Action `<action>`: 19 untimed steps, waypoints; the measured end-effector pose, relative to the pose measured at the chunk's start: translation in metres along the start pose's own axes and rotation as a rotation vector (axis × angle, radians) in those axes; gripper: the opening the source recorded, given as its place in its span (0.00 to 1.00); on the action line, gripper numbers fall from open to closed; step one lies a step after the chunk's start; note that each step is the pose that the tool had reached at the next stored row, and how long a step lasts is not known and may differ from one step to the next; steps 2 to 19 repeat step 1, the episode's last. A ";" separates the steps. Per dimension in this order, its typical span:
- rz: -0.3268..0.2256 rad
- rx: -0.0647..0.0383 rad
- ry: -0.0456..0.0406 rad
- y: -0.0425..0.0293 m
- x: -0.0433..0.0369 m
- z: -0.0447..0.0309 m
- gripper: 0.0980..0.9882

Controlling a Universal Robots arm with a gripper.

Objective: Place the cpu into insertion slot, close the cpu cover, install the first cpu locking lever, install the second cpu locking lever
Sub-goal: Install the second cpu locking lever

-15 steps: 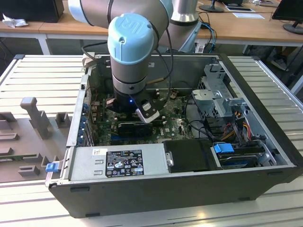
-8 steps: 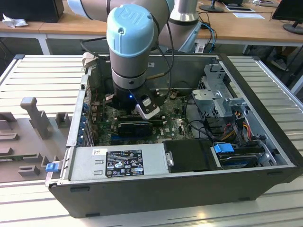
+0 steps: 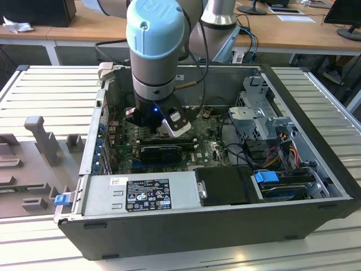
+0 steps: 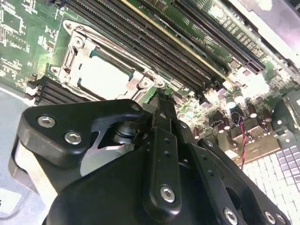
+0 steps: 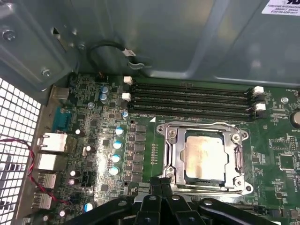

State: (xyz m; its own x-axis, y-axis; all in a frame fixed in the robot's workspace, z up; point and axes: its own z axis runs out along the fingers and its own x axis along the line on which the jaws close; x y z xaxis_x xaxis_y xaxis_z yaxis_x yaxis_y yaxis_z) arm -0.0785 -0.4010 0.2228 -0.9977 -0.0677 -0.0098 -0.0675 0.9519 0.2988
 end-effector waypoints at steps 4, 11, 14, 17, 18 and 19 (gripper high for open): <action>0.000 0.000 0.0001 0.0000 0.0000 -0.0001 0.01; 0.000 0.000 0.0001 0.0000 0.0000 -0.0001 0.01; 0.000 0.000 0.0001 0.0000 0.0000 -0.0001 0.01; 0.000 0.000 0.0001 0.0000 0.0000 -0.0001 0.01; 0.000 0.000 0.0001 0.0000 0.0000 -0.0001 0.01; 0.000 0.000 0.0001 0.0000 0.0000 -0.0001 0.01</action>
